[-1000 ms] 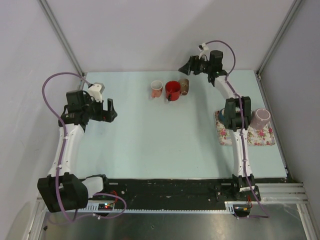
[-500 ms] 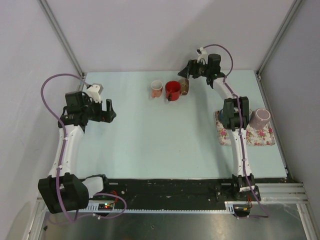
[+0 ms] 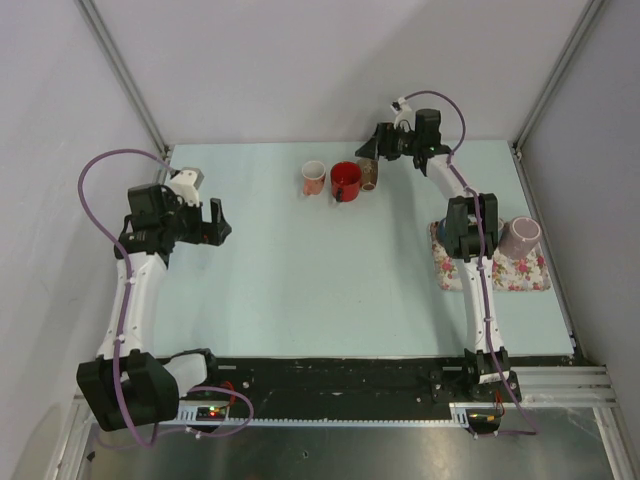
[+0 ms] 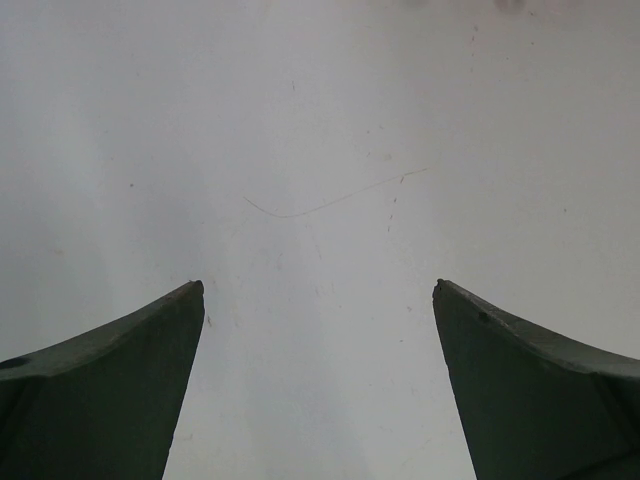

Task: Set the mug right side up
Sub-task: Turn over the cup at the center of the board.

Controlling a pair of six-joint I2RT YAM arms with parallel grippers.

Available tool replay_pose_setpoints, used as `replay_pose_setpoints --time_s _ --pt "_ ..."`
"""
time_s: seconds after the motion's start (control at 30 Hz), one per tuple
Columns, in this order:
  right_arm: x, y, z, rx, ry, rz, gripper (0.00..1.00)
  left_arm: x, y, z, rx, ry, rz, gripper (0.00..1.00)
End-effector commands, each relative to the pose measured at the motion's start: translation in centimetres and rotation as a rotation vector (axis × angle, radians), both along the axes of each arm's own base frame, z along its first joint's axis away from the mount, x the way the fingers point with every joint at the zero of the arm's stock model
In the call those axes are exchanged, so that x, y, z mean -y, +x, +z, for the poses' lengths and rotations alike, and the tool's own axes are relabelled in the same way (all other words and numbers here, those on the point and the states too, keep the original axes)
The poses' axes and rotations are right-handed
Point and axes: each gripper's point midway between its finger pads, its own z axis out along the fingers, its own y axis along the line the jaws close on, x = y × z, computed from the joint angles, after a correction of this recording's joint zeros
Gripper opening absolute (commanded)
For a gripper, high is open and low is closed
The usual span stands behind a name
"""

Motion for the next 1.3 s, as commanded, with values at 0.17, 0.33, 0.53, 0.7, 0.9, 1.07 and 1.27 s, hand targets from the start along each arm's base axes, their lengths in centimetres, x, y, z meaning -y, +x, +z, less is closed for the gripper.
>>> replay_pose_setpoints --time_s 0.17,0.33,0.53,0.7,0.9,1.07,1.27 --pt "-0.6 -0.2 0.4 -0.025 0.04 0.031 0.9 0.1 0.0 1.4 0.058 -0.026 -0.003 1.0" --pt "-0.7 -0.6 0.3 -0.047 0.047 0.044 0.88 0.1 0.0 1.5 0.062 -0.031 0.0 1.0" --pt "-0.7 -2.3 0.0 -0.093 0.042 0.092 0.83 0.0 0.0 1.5 0.064 -0.033 0.001 1.0" --pt "-0.2 -3.7 0.2 -0.104 0.023 0.118 0.81 0.0 -0.1 1.5 0.066 -0.035 0.004 1.0" --pt "1.0 -5.1 0.5 -0.155 0.021 0.129 0.77 -0.1 -0.2 1.7 0.069 -0.04 0.008 1.0" --pt "2.0 -6.5 0.5 -0.183 0.007 0.149 0.73 -0.1 -0.2 1.7 0.07 -0.043 0.009 1.0" --pt "3.0 -8.7 0.4 -0.207 0.0 0.18 0.66 0.0 -0.2 1.9 0.076 -0.054 0.007 1.0"
